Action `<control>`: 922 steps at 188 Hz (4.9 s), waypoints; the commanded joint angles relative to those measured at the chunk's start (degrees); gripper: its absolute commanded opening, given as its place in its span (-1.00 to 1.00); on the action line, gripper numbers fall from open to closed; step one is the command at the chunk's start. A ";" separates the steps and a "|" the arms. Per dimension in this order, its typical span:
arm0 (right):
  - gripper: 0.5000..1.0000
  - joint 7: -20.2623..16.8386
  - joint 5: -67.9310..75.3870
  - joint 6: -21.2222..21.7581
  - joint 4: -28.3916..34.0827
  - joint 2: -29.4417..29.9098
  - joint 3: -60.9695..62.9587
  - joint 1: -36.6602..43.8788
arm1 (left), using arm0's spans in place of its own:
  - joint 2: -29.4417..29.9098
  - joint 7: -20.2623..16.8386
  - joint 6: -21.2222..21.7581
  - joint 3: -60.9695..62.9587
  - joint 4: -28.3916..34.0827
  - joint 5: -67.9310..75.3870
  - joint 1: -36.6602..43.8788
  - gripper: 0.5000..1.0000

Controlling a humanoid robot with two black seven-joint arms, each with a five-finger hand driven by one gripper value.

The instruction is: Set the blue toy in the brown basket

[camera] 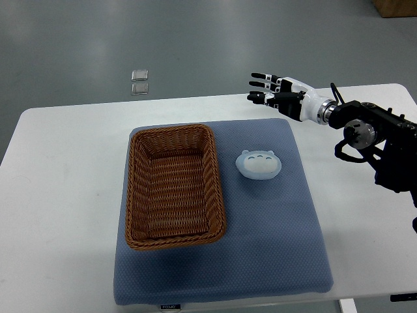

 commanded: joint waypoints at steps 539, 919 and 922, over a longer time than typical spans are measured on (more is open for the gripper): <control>-1.00 19.51 -61.76 -24.29 24.00 -11.29 -10.95 -7.21 | 0.00 -0.09 0.26 0.14 -0.02 0.00 -0.55 1.00; 0.67 15.73 -61.58 -17.87 20.66 9.01 -13.40 1.05 | 0.00 -0.09 0.26 0.14 -0.02 0.00 -0.64 1.00; 0.67 15.73 -60.97 -17.70 20.66 8.66 -12.97 1.05 | 0.00 -0.09 0.26 0.14 0.07 0.00 -0.55 1.00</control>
